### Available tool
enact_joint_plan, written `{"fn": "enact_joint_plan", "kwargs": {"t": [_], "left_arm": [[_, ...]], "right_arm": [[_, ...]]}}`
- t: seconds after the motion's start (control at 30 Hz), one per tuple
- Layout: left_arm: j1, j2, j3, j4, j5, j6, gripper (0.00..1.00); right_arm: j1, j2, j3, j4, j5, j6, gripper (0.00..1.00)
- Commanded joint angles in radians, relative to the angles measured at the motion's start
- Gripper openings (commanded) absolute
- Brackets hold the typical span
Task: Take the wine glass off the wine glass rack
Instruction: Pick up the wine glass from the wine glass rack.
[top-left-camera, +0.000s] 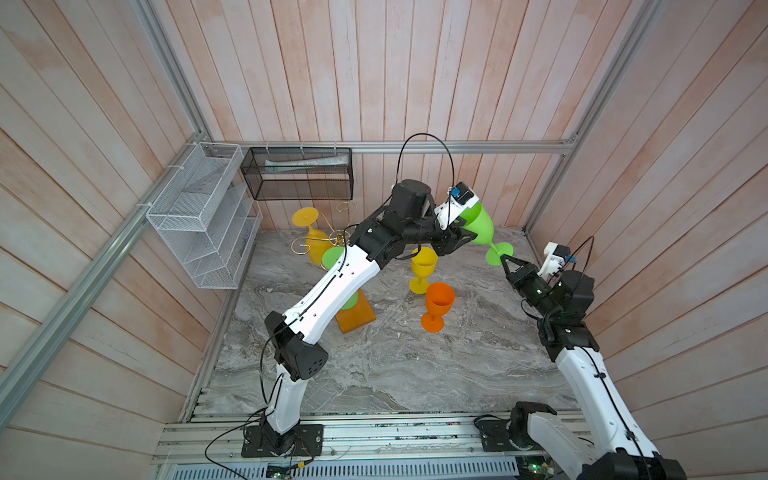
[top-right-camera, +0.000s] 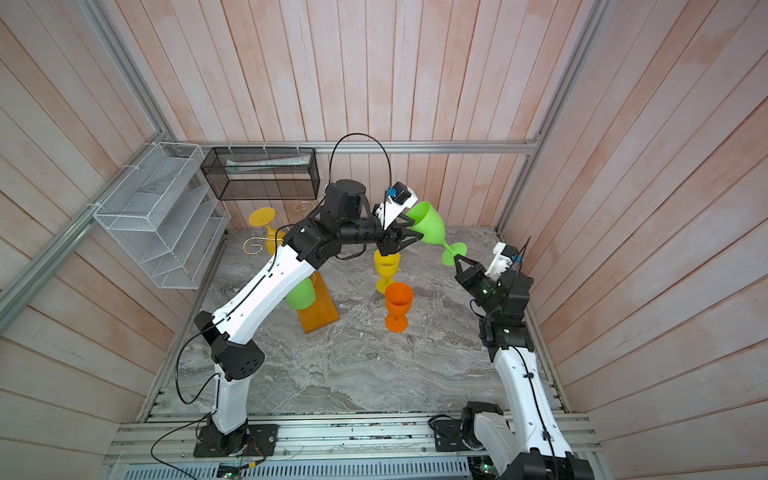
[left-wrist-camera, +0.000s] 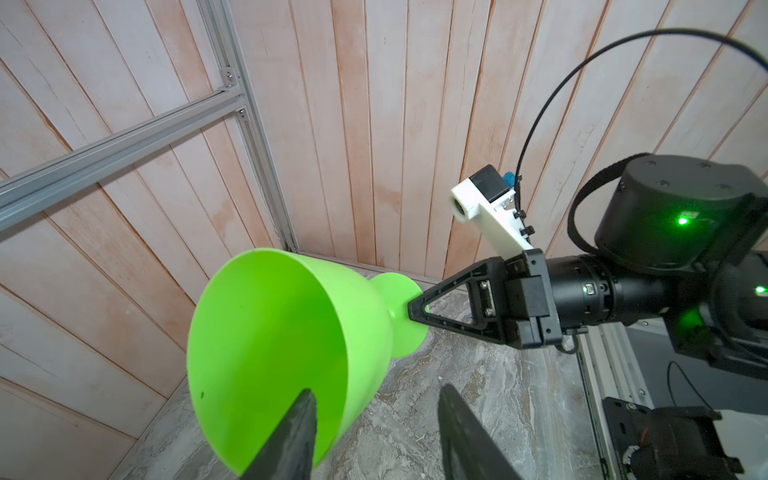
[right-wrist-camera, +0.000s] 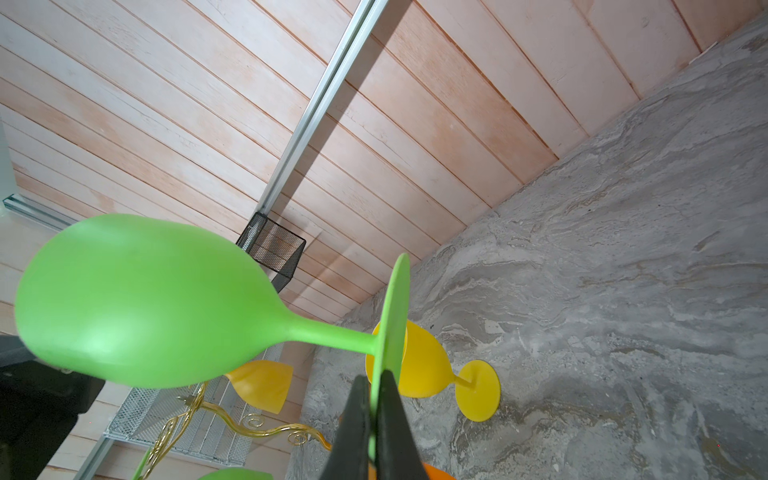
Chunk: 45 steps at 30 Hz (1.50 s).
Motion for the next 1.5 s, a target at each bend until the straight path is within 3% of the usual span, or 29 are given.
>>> {"fn": "enact_joint_plan", "kwargs": {"t": [0.0,0.43,0.73,0.9,1.17,1.47], "left_arm": [[0.004,0.018,0.026,0.003,0.025,-0.016,0.45],[0.004,0.024,0.026,-0.009,0.072,-0.026,0.29],[0.003,0.015,0.024,-0.014,0.081,-0.039,0.01],[0.004,-0.003,0.018,-0.006,0.079,-0.05,0.0],[0.004,-0.054,-0.02,0.012,0.06,-0.064,0.0],[-0.001,-0.13,-0.068,0.044,0.038,-0.08,0.0]], "right_arm": [[-0.005,-0.016,0.013,0.039,0.005,-0.019,0.0],[0.022,-0.025,0.028,0.069,0.007,-0.072,0.0],[0.032,-0.039,0.038,0.063,0.032,-0.102,0.0],[0.036,-0.047,0.053,0.041,0.063,-0.118,0.0],[0.035,-0.061,0.057,-0.037,0.144,-0.136,0.4],[0.034,-0.047,0.073,-0.173,0.272,-0.155,0.53]]}}
